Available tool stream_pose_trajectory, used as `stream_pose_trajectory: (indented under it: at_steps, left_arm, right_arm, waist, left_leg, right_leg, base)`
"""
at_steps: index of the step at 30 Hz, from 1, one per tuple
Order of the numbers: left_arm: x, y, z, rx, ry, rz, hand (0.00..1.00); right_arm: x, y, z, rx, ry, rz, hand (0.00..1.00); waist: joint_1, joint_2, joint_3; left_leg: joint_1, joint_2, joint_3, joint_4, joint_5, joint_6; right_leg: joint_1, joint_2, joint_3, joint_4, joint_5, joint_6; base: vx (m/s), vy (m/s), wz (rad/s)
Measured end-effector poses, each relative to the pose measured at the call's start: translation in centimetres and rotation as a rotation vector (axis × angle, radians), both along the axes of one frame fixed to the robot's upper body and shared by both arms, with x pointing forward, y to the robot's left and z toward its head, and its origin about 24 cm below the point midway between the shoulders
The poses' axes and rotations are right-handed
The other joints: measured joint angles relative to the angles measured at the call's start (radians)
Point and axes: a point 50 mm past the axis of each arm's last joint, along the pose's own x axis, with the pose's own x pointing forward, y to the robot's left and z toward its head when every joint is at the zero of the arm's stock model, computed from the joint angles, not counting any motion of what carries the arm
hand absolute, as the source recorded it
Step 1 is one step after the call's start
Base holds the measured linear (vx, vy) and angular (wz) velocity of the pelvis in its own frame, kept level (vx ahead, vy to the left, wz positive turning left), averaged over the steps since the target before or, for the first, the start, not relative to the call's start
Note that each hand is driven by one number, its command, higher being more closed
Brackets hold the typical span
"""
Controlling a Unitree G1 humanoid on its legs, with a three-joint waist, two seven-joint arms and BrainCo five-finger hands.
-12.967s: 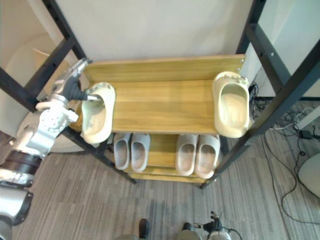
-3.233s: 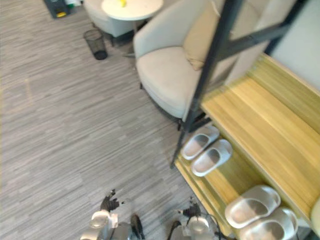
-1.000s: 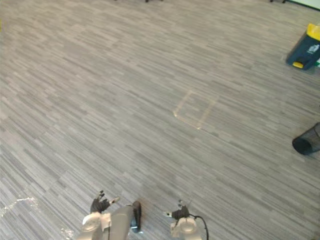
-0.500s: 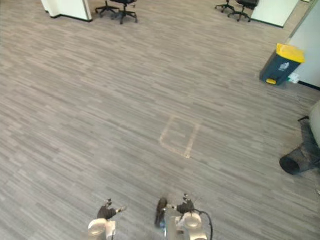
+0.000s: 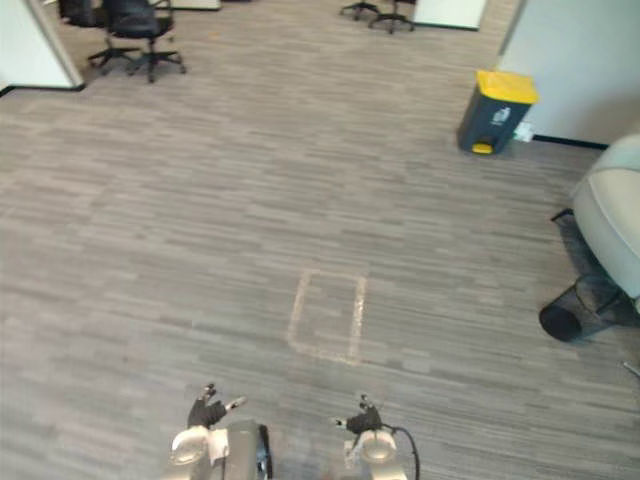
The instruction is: Organize the slippers on the shoe rack
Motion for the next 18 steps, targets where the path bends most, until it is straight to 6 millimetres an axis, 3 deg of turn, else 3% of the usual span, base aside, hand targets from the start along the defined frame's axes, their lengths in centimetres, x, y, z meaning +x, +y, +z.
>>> stream_pose_trajectory:
  at_steps: [1, 3, 4, 5, 7, 8, 10, 13, 14, 15, 16, 17, 18]
  left_arm:
    - [0.0, 0.4, 0.0, 0.009, 0.002, 0.001, 0.0]
    - [-0.2, 1.0, -0.1, 0.025, 0.018, 0.001, 0.0]
    - [-0.4, 1.4, -0.3, 0.036, 0.034, -0.002, 0.0]
    - [-0.4, 1.5, -0.3, 0.039, 0.039, -0.003, 0.0]
    - [-0.6, 0.8, -0.8, 0.023, 0.077, -0.027, 0.0]
    - [-0.3, 0.2, -0.8, 0.008, 0.071, -0.032, 0.0]
    - [0.0, -0.5, -0.7, -0.002, 0.066, -0.048, 0.0]
    - [-0.5, -1.2, -1.1, -0.021, 0.093, -0.06, 0.0]
    - [-0.5, -1.2, -1.2, -0.022, 0.098, -0.066, 0.0]
    - [-0.6, -1.3, -1.2, -0.021, 0.101, -0.071, 0.0]
    - [-0.9, -1.3, -1.4, -0.021, 0.115, -0.079, 0.0]
    - [-0.9, -1.4, -1.5, -0.022, 0.121, -0.084, 0.0]
    - [-0.7, -2.0, -1.5, -0.034, 0.123, -0.097, 0.0]
  right_arm:
    - [-0.3, 0.2, -0.1, 0.004, 0.012, 0.007, 0.0]
    - [-1.0, 0.2, -0.4, 0.011, 0.025, -0.008, 0.0]
    - [-1.5, 0.1, -0.5, 0.012, 0.035, -0.021, 0.0]
    - [-1.3, -0.1, -0.4, 0.009, 0.025, -0.026, 0.0]
    - [-0.8, -0.5, 0.0, 0.007, -0.009, -0.04, 0.0]
    - [-0.7, -0.5, 0.1, 0.005, -0.021, -0.032, 0.0]
    - [-0.3, -0.5, 0.3, 0.006, -0.041, -0.031, 0.0]
    - [0.2, -0.8, 0.7, 0.0, -0.064, -0.031, 0.0]
    - [0.4, -0.9, 0.7, 0.001, -0.064, -0.034, 0.0]
    - [0.3, -0.9, 0.6, 0.001, -0.06, -0.037, 0.0]
    - [0.2, -1.1, 0.4, 0.001, -0.046, -0.046, 0.0]
    - [0.4, -1.2, 0.5, 0.0, -0.05, -0.051, 0.0]
    - [0.7, -1.5, 0.6, -0.006, -0.053, -0.057, 0.0]
  waist:
    - [0.0, -0.011, -0.004]
    - [-0.009, -0.041, -0.014]
    - [-0.012, -0.056, -0.007]
    - [-0.013, -0.061, -0.001]
    - [-0.029, -0.053, 0.008]
    - [-0.036, -0.047, 0.007]
    - [-0.037, -0.047, 0.006]
    - [-0.043, -0.043, 0.011]
    - [-0.05, -0.044, 0.01]
    - [-0.051, -0.046, 0.009]
    - [-0.062, -0.054, 0.005]
    - [-0.066, -0.05, 0.006]
    - [-0.066, -0.01, -0.003]
  left_leg:
    - [0.001, -0.01, 0.01, 0.013, -0.018, 0.011]
    - [0.04, -0.027, 0.066, 0.008, -0.073, 0.035]
    - [0.109, -0.049, 0.089, 0.0, -0.113, 0.064]
    - [0.143, -0.059, 0.102, -0.008, -0.128, 0.069]
    - [0.306, -0.082, 0.123, -0.063, -0.172, 0.085]
    - [0.381, -0.083, 0.125, -0.118, -0.184, 0.091]
    - [0.433, -0.082, 0.126, -0.163, -0.194, 0.088]
    - [0.557, -0.07, 0.149, -0.261, -0.209, 0.067]
    - [0.614, -0.07, 0.151, -0.296, -0.227, 0.037]
    - [0.626, -0.073, 0.149, -0.303, -0.233, 0.029]
    - [0.656, -0.086, 0.127, -0.307, -0.249, 0.004]
    - [0.664, -0.08, 0.119, -0.306, -0.249, 0.003]
    - [0.669, -0.042, 0.112, -0.287, -0.245, -0.008]
  right_leg:
    - [-0.003, -0.015, 0.006, 0.02, -0.002, 0.003]
    - [-0.103, -0.047, 0.005, 0.248, 0.012, 0.032]
    - [-0.21, -0.069, 0.0, 0.521, 0.079, 0.133]
    - [-0.252, -0.083, -0.004, 0.636, 0.105, 0.166]
    - [-0.383, -0.123, -0.095, 0.917, 0.097, 0.15]
    - [-0.455, -0.126, -0.157, 0.932, 0.082, 0.126]
    - [-0.529, -0.125, -0.221, 0.89, 0.064, 0.115]
    - [-0.599, -0.116, -0.408, 0.563, 0.066, 0.088]
    - [-0.592, -0.079, -0.449, 0.325, 0.153, 0.063]
    - [-0.591, -0.069, -0.448, 0.268, 0.188, 0.056]
    - [-0.581, -0.049, -0.405, 0.189, 0.346, -0.031]
    - [-0.578, -0.043, -0.4, 0.193, 0.355, -0.066]
    - [-0.562, -0.018, -0.419, 0.196, 0.33, -0.07]
  base:
    - [0.74, 0.421, -0.67]
    - [0.65, 0.353, -0.48]
    - [0.56, 0.327, -0.58]
    - [0.54, 0.322, -0.49]
    - [0.55, 0.254, -0.21]
    - [0.49, 0.197, -0.07]
    - [0.36, 0.086, -0.03]
    - [0.52, 0.071, -0.12]
    - [0.66, 0.033, -0.03]
    - [0.7, -0.026, 0.14]
    - [0.52, -0.056, 0.19]
    - [0.65, -0.087, 0.17]
    - [0.52, -0.082, 0.05]
